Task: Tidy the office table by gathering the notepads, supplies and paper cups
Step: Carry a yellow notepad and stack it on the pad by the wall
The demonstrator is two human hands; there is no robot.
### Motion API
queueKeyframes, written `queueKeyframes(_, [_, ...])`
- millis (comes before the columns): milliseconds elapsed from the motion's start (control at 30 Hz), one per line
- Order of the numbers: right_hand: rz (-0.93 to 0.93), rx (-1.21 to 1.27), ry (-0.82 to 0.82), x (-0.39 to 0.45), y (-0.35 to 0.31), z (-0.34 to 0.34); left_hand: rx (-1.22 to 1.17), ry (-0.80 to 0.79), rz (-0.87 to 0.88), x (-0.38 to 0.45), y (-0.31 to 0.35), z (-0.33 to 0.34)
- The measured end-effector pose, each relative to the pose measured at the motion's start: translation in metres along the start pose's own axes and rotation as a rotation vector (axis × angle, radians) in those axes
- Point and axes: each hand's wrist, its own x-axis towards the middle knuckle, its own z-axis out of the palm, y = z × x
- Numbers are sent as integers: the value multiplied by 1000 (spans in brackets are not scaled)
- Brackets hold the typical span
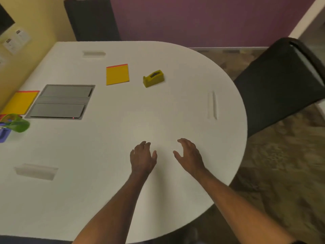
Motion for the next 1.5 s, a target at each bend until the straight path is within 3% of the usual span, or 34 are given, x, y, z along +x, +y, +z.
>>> queueKeyframes(600, [326, -43, 244, -78, 169, -142, 72, -45, 464, -8, 227, 38])
queueKeyframes(933, [422, -67, 307, -88, 360, -283, 49, -99, 658, -6, 466, 110])
queueKeyframes(1200, [428, -180, 256, -71, 509, -420, 6, -132, 619, -20, 680, 152])
queueKeyframes(1500, [315, -210, 214, 84, 621, -530, -77, -126, 381, 105, 825, 166])
